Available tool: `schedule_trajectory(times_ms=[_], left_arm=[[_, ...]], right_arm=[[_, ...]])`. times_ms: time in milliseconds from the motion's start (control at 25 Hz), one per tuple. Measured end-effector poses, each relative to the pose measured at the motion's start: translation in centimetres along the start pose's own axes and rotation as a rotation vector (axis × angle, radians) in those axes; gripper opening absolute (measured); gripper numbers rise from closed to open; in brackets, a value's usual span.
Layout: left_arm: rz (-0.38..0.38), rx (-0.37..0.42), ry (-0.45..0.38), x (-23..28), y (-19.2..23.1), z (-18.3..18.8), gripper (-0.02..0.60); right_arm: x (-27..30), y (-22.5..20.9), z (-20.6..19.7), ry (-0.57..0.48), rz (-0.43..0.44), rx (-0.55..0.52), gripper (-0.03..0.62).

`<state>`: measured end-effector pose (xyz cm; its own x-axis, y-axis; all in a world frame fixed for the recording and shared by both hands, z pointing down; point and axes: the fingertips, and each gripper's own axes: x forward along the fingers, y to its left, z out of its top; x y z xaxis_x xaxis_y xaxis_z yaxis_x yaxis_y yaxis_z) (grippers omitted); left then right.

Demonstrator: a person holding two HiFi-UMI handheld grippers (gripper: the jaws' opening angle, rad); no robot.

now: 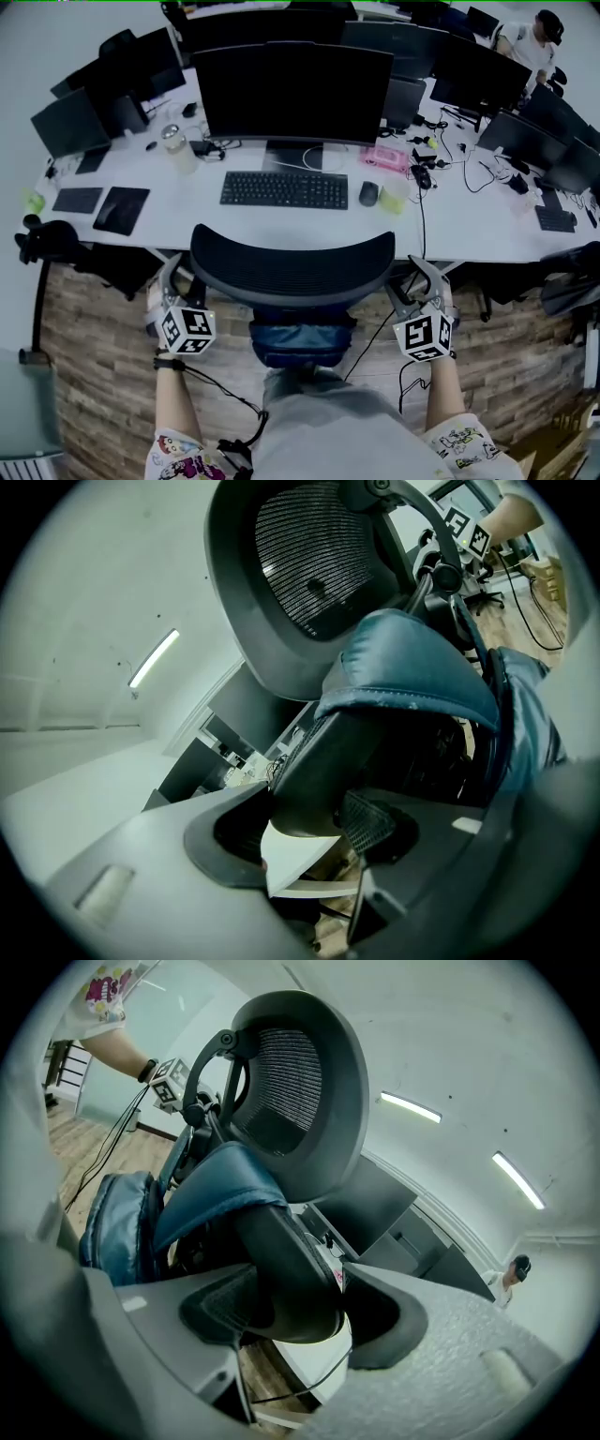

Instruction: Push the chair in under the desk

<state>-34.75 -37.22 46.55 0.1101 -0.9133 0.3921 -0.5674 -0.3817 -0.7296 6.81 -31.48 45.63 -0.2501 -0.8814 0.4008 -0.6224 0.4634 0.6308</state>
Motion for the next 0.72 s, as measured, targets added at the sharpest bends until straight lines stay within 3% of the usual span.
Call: schedule_trajectory(times_ms=[720], left_arm=[[-0.049, 0.029, -0.081, 3.0, 1.5, 0.3, 0.245]], right_arm=[[1.7, -0.4, 0.6, 0.071, -0.053, 0.019, 0.273]])
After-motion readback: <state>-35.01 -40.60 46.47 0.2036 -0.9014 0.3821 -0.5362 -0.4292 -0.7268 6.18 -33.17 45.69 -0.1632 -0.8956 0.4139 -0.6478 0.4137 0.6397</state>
